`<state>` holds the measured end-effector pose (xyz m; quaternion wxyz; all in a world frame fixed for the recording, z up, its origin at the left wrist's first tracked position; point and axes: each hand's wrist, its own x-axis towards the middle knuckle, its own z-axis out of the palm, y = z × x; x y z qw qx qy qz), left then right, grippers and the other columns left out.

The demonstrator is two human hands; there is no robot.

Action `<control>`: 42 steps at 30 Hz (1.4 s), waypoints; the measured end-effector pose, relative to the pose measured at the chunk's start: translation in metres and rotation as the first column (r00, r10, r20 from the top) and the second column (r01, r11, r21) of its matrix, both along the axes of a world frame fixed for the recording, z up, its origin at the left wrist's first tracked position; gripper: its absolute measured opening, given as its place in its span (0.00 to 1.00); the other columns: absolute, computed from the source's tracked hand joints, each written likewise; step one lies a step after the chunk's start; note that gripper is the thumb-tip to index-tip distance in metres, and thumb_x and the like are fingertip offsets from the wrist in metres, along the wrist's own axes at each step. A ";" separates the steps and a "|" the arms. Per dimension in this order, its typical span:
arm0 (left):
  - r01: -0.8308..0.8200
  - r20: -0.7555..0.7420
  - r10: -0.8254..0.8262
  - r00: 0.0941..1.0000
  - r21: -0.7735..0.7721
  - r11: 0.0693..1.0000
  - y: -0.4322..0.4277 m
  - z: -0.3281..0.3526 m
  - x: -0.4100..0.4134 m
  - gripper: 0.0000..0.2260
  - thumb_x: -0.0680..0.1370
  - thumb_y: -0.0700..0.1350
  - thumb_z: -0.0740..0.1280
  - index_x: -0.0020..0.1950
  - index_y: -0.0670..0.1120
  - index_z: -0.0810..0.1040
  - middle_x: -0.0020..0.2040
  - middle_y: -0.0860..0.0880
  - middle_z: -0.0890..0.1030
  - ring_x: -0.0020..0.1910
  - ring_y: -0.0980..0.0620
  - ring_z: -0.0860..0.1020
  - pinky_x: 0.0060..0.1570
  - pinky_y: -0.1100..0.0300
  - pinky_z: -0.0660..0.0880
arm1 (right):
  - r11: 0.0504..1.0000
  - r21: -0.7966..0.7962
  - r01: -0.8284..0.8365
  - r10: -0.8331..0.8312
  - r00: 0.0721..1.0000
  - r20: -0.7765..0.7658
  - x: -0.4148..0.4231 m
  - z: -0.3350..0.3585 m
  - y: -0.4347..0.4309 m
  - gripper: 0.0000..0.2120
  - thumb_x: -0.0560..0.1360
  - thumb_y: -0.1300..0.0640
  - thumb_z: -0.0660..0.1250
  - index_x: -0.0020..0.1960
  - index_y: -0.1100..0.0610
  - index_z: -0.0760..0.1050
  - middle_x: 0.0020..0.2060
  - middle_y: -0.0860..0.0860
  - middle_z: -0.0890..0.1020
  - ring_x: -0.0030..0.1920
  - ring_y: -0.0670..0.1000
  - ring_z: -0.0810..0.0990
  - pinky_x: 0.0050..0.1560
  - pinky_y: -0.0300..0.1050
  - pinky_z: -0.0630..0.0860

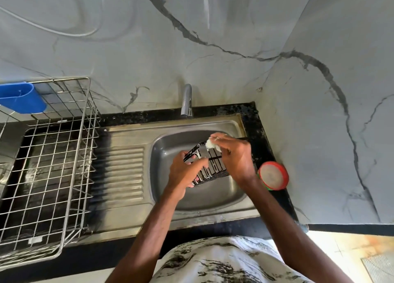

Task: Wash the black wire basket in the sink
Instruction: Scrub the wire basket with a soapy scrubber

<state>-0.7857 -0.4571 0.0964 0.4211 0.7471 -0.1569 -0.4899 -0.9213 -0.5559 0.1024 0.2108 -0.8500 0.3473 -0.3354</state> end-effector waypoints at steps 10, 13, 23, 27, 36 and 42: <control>0.117 0.039 -0.117 0.992 0.015 0.993 0.012 0.004 0.022 0.21 0.69 0.50 0.78 0.58 0.56 0.75 0.56 0.57 0.79 0.48 0.54 0.81 0.49 0.40 0.85 | 0.997 -0.039 0.073 -0.074 0.997 -0.026 0.022 -0.005 0.032 0.21 0.68 0.80 0.65 0.53 0.63 0.85 0.54 0.57 0.86 0.53 0.52 0.86 0.56 0.35 0.80; 0.135 0.112 -0.138 0.984 0.036 0.990 0.014 0.005 0.028 0.16 0.74 0.53 0.74 0.58 0.57 0.75 0.54 0.55 0.82 0.44 0.55 0.82 0.45 0.41 0.85 | 0.992 -0.083 -0.090 0.087 0.996 -0.033 0.049 0.004 0.061 0.19 0.68 0.78 0.69 0.53 0.62 0.85 0.54 0.56 0.86 0.54 0.51 0.86 0.51 0.41 0.83; 0.151 0.118 -0.155 0.981 0.039 0.988 0.022 0.010 0.059 0.25 0.67 0.46 0.76 0.64 0.49 0.78 0.55 0.57 0.80 0.44 0.57 0.80 0.41 0.53 0.84 | 0.951 0.020 0.308 -0.308 0.951 -0.016 0.009 -0.038 0.020 0.18 0.72 0.78 0.63 0.51 0.63 0.86 0.51 0.58 0.87 0.48 0.52 0.87 0.50 0.28 0.77; 0.153 0.104 -0.156 0.982 0.037 0.987 0.025 0.010 0.063 0.24 0.67 0.46 0.76 0.63 0.49 0.79 0.54 0.56 0.82 0.46 0.57 0.81 0.38 0.55 0.82 | 0.896 0.112 0.430 -0.429 0.903 -0.038 0.014 -0.036 0.016 0.23 0.68 0.81 0.60 0.52 0.64 0.85 0.52 0.59 0.86 0.50 0.54 0.87 0.53 0.18 0.68; 0.091 0.072 -0.094 0.993 0.036 0.995 0.026 0.014 0.065 0.21 0.62 0.49 0.77 0.54 0.51 0.82 0.47 0.53 0.86 0.39 0.55 0.81 0.47 0.42 0.84 | 0.907 0.105 0.408 -0.400 0.912 -0.088 0.023 -0.035 0.029 0.24 0.68 0.81 0.64 0.60 0.67 0.80 0.47 0.61 0.86 0.38 0.57 0.86 0.39 0.45 0.84; 0.043 0.059 -0.043 0.997 0.013 0.999 0.029 0.015 0.061 0.19 0.66 0.46 0.78 0.56 0.49 0.80 0.47 0.53 0.84 0.39 0.53 0.80 0.48 0.39 0.83 | 0.932 0.120 0.342 -0.330 0.938 -0.109 0.039 -0.006 0.051 0.15 0.75 0.71 0.69 0.59 0.61 0.83 0.40 0.55 0.86 0.30 0.48 0.82 0.29 0.23 0.71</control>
